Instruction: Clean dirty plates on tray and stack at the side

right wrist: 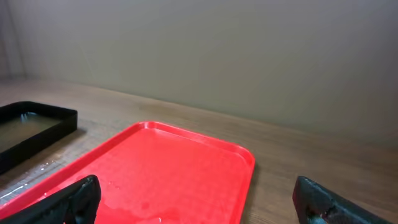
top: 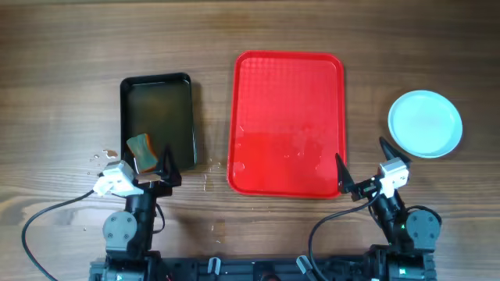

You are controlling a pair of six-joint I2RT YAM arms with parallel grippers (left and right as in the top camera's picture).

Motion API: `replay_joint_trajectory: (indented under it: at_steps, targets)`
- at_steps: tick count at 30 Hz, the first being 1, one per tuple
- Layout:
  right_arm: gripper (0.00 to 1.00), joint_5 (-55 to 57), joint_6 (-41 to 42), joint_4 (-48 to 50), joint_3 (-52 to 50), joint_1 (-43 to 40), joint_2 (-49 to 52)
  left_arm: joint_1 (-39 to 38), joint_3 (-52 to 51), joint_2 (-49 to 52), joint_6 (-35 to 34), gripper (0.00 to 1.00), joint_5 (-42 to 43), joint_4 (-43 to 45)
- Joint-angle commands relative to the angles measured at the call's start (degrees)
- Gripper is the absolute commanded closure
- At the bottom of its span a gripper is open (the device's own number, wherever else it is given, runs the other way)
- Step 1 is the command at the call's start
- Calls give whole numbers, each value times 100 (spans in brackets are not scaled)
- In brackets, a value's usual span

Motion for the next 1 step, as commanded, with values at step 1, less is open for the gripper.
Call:
replay_joint_trajectory:
  at_steps: [1]
  targets:
    - [0, 17, -11, 31, -7, 17, -57, -22, -35, -42, 114, 0, 48, 17]
